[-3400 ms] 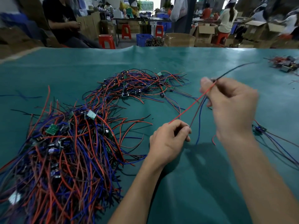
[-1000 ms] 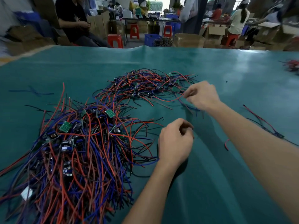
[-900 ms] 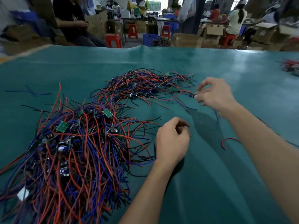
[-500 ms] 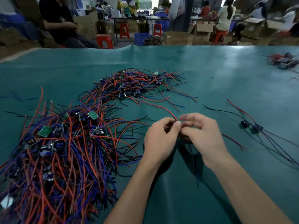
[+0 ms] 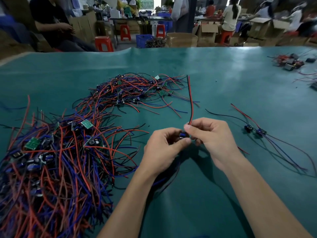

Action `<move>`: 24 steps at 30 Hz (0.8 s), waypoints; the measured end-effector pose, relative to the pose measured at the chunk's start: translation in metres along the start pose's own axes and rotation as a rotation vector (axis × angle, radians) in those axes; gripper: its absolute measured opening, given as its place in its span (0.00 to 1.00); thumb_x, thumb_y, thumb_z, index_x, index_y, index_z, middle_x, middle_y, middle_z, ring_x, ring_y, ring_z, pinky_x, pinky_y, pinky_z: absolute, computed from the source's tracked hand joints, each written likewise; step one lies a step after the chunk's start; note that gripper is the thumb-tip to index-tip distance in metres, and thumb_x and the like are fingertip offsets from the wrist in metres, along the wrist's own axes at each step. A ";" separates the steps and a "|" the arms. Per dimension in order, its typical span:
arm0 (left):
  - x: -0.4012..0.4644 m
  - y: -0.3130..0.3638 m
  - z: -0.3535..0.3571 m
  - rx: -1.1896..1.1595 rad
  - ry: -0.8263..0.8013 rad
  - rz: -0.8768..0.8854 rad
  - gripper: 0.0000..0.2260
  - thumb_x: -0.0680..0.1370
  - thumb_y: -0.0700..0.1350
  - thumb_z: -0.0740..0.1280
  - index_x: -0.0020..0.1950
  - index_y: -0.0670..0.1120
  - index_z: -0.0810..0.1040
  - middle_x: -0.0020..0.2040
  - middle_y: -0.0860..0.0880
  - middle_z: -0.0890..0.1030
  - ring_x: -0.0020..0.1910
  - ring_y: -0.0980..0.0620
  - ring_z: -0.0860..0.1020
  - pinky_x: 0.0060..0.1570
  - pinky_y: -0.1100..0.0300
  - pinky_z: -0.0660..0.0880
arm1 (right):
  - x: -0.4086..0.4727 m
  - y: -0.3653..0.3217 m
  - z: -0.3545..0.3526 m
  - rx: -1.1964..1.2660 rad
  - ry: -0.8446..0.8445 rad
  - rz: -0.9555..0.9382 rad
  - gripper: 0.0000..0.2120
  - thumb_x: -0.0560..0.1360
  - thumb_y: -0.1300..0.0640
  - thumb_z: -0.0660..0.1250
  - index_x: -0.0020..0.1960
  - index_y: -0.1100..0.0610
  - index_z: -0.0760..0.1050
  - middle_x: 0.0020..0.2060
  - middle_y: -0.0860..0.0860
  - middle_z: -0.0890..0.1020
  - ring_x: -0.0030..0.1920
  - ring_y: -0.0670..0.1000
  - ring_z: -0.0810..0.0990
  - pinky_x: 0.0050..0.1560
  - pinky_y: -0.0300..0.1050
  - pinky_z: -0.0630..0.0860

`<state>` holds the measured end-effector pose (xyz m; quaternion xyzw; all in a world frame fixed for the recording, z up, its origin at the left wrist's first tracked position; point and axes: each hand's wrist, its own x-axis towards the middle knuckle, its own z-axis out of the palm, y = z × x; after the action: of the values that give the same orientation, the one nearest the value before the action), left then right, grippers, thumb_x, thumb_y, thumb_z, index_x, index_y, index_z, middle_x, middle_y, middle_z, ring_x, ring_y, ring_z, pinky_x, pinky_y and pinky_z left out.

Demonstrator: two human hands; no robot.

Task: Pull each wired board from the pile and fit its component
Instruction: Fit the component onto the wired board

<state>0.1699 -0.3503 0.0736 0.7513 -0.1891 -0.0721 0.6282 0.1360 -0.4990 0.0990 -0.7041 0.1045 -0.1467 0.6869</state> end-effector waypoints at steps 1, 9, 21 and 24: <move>0.000 0.000 0.000 -0.011 0.003 -0.014 0.14 0.67 0.55 0.76 0.48 0.50 0.86 0.39 0.54 0.85 0.38 0.57 0.79 0.54 0.45 0.80 | 0.001 0.000 -0.001 -0.023 0.025 -0.039 0.07 0.73 0.62 0.77 0.37 0.55 0.85 0.32 0.53 0.82 0.32 0.47 0.75 0.31 0.37 0.71; 0.001 -0.002 -0.002 -0.077 -0.074 -0.055 0.08 0.68 0.44 0.81 0.44 0.47 0.87 0.36 0.47 0.85 0.34 0.56 0.78 0.39 0.62 0.73 | 0.012 -0.003 -0.018 0.022 0.272 -0.164 0.14 0.74 0.64 0.75 0.32 0.52 0.83 0.27 0.47 0.79 0.27 0.45 0.72 0.30 0.36 0.71; 0.006 -0.006 0.001 -0.114 0.171 0.016 0.05 0.74 0.40 0.76 0.46 0.49 0.85 0.40 0.53 0.86 0.39 0.58 0.81 0.47 0.60 0.78 | 0.014 -0.005 -0.032 0.237 0.516 -0.023 0.08 0.79 0.59 0.69 0.40 0.58 0.79 0.31 0.52 0.81 0.27 0.45 0.75 0.29 0.38 0.70; 0.004 -0.003 0.001 -0.175 0.096 0.009 0.03 0.75 0.40 0.75 0.46 0.47 0.85 0.40 0.47 0.87 0.41 0.52 0.84 0.43 0.56 0.80 | -0.001 0.003 0.008 -0.133 0.083 -0.130 0.08 0.74 0.49 0.74 0.41 0.53 0.84 0.34 0.49 0.85 0.32 0.45 0.79 0.30 0.37 0.74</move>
<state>0.1735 -0.3519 0.0707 0.6952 -0.1553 -0.0496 0.7001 0.1383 -0.4909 0.0961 -0.7469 0.0964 -0.2127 0.6226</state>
